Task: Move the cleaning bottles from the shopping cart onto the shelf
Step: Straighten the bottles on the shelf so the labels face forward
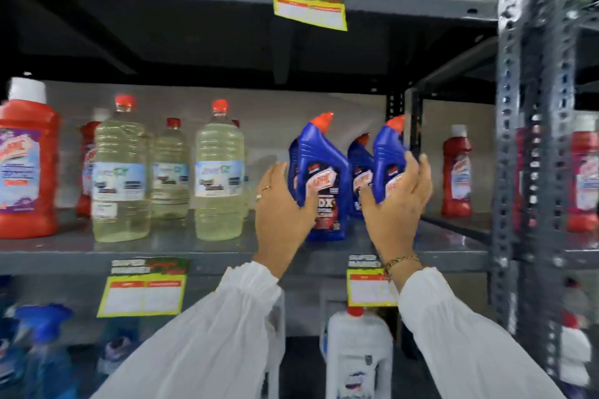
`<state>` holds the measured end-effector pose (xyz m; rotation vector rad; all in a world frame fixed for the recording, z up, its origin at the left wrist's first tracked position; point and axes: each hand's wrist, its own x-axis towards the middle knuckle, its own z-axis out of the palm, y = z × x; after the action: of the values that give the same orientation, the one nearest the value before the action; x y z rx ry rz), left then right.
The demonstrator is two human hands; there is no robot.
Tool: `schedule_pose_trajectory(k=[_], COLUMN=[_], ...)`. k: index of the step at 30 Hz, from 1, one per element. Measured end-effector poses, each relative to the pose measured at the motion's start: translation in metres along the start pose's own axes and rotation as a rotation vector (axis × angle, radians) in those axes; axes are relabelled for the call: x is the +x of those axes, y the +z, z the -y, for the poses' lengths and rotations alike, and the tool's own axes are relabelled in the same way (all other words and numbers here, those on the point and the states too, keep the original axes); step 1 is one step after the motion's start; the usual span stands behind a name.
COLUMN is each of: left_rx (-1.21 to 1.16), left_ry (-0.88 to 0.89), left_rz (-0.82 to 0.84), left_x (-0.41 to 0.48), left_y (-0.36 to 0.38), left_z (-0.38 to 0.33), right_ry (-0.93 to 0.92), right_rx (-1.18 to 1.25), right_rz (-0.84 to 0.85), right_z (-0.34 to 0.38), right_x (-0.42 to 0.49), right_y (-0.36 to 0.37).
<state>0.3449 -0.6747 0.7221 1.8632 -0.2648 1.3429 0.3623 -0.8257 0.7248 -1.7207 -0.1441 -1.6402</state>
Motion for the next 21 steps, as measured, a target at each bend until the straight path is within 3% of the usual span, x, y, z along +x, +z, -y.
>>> schedule_pose_trajectory(k=[4, 8, 12, 21], left_rx=[0.038, 0.2, 0.199, 0.201], left_ry=[-0.16, -0.25, -0.324, -0.34], left_rz=[0.124, 0.197, 0.265, 0.257], left_x=[-0.012, -0.015, -0.01, -0.009], left_y=[0.037, 0.049, 0.05, 0.047], left_z=[-0.017, -0.02, -0.02, -0.019], right_ry=[0.306, 0.349, 0.369, 0.39], right_rx=[-0.11, -0.039, -0.154, -0.149], right_rz=[0.285, 0.424, 0.473, 0.492], right_z=[-0.04, -0.053, -0.052, -0.051], right_x=[0.015, 0.015, 0.017, 0.018], right_y=[-0.009, -0.005, -0.001, -0.003])
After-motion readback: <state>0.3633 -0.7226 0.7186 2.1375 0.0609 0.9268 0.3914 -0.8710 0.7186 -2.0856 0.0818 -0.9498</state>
